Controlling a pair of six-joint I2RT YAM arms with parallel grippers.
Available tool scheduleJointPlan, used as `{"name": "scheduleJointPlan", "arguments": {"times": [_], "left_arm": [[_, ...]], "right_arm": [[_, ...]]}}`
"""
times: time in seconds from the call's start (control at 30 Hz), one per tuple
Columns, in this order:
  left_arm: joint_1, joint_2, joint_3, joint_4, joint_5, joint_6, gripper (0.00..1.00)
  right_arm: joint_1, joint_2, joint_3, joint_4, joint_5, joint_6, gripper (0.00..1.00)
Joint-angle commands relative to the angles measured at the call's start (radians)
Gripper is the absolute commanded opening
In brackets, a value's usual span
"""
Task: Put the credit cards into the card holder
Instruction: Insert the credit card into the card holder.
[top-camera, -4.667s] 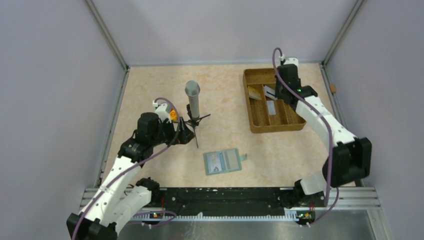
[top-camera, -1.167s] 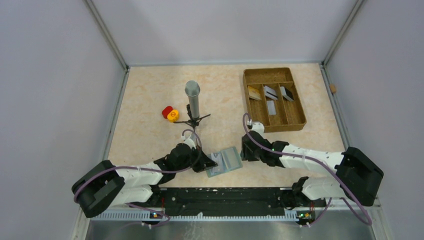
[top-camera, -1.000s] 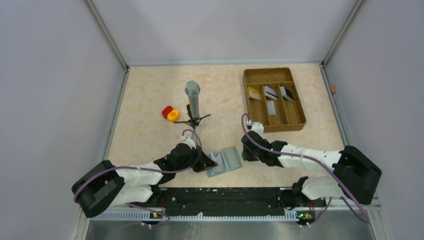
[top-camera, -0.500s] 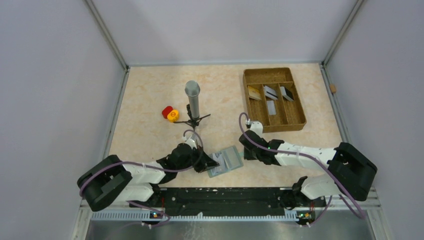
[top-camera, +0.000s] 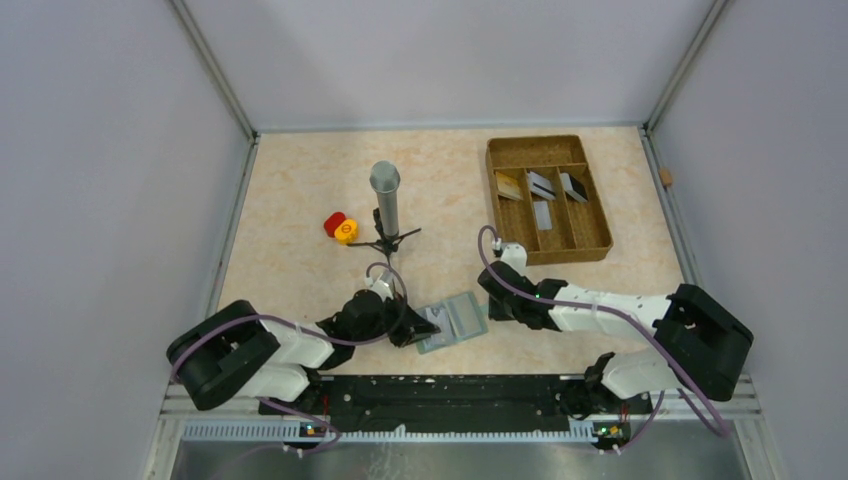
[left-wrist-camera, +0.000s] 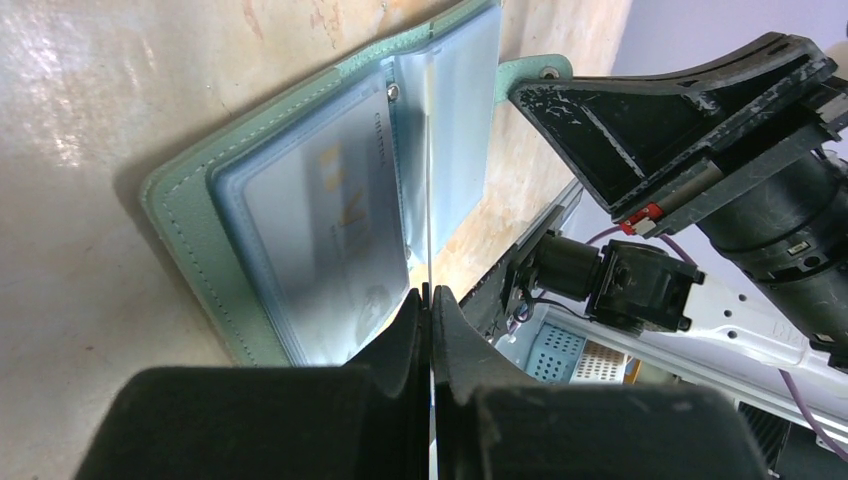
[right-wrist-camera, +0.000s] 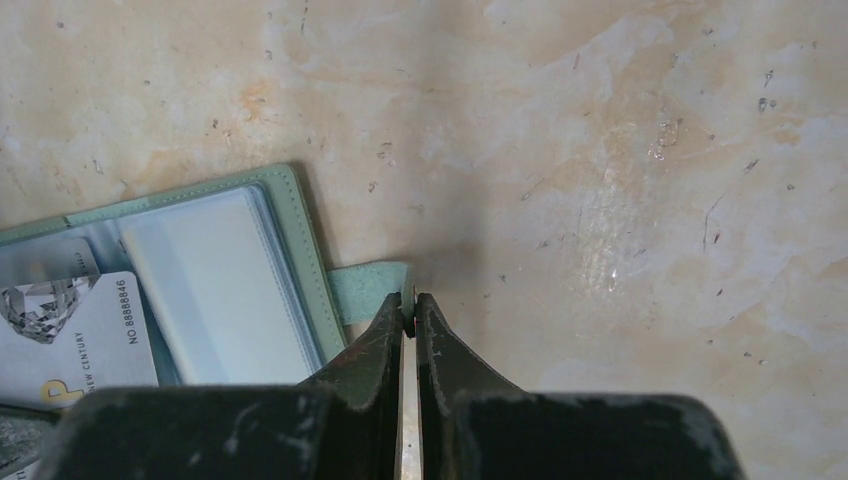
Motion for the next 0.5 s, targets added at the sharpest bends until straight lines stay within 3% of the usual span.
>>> {"name": "scheduleJointPlan", "arguments": {"times": [0.0, 0.17, 0.47], "left_arm": [[-0.007, -0.024, -0.019, 0.089, -0.003, -0.006, 0.00], [-0.007, -0.021, -0.016, 0.072, -0.001, 0.003, 0.00], [-0.007, 0.093, -0.019, 0.198, 0.032, -0.025, 0.00]], "right_arm": [[0.009, 0.017, 0.028, 0.006, 0.022, 0.005, 0.00], [0.009, 0.021, 0.031, 0.007, 0.018, 0.005, 0.00], [0.009, 0.024, 0.033, 0.000, 0.015, 0.006, 0.00]]}}
